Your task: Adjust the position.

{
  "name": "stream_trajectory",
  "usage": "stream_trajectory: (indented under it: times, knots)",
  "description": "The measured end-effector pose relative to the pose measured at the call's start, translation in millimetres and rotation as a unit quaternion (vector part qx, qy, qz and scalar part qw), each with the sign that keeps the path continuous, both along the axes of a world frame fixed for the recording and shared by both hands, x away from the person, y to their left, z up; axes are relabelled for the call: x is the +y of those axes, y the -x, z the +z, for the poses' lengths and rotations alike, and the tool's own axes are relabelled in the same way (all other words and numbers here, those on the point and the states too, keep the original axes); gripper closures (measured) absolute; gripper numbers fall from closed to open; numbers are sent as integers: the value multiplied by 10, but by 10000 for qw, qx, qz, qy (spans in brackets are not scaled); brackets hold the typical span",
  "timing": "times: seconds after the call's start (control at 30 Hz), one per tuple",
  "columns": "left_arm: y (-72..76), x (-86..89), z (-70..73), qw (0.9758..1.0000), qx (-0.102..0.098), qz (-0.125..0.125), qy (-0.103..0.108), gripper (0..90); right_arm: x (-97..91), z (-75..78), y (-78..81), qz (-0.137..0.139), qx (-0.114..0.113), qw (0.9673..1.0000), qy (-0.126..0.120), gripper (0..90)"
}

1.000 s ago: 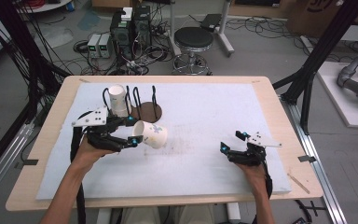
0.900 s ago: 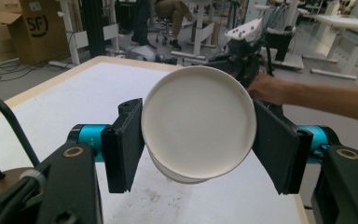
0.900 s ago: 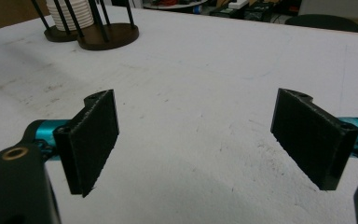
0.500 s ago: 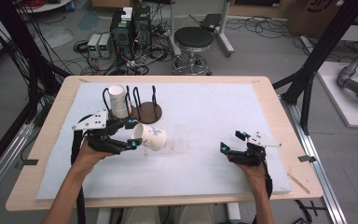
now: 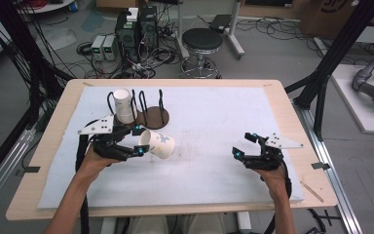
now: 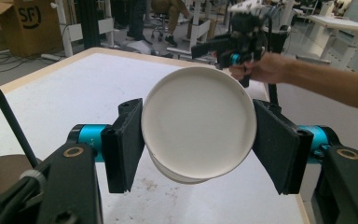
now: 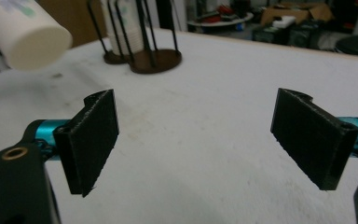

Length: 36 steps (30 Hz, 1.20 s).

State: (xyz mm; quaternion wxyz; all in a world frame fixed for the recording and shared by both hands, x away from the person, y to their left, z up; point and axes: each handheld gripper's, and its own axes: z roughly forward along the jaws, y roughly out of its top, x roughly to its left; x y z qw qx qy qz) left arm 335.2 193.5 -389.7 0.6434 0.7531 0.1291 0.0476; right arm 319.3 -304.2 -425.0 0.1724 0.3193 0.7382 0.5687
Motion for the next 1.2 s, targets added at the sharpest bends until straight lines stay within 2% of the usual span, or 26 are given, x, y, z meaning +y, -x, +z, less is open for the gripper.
stream_trajectory:
  times: [0.03,0.07,0.1,0.3,0.37,0.6,0.9,1.03,1.2]
  knots:
    - [4,-6,2,10000,-3,-16,40,367,-4,35,-7,108,-40,9999,-44,154]
    - [10,-11,7,10000,-16,-50,76,367,-2,138,-24,454,-22,9988,-167,154]
    - [11,-11,8,10000,-30,-60,74,367,-1,179,-35,595,-50,9981,-160,154]
    - [20,-17,14,9999,-26,-105,120,367,77,349,-109,1236,-138,9919,-263,155]
    - [25,-20,18,9999,-43,-110,114,367,106,364,-128,1337,-111,9906,-279,154]
    - [37,-50,30,9998,-55,-160,93,367,279,503,-186,1786,-49,9839,-49,155]
    - [47,-96,52,9997,-84,-192,102,367,467,632,-274,2049,-151,9787,47,154]
    - [51,-158,70,9996,-91,-247,86,367,599,674,-302,2229,-143,9747,92,154]
    - [66,-261,90,9993,-122,-342,73,367,816,704,-344,2518,-133,9676,138,154]
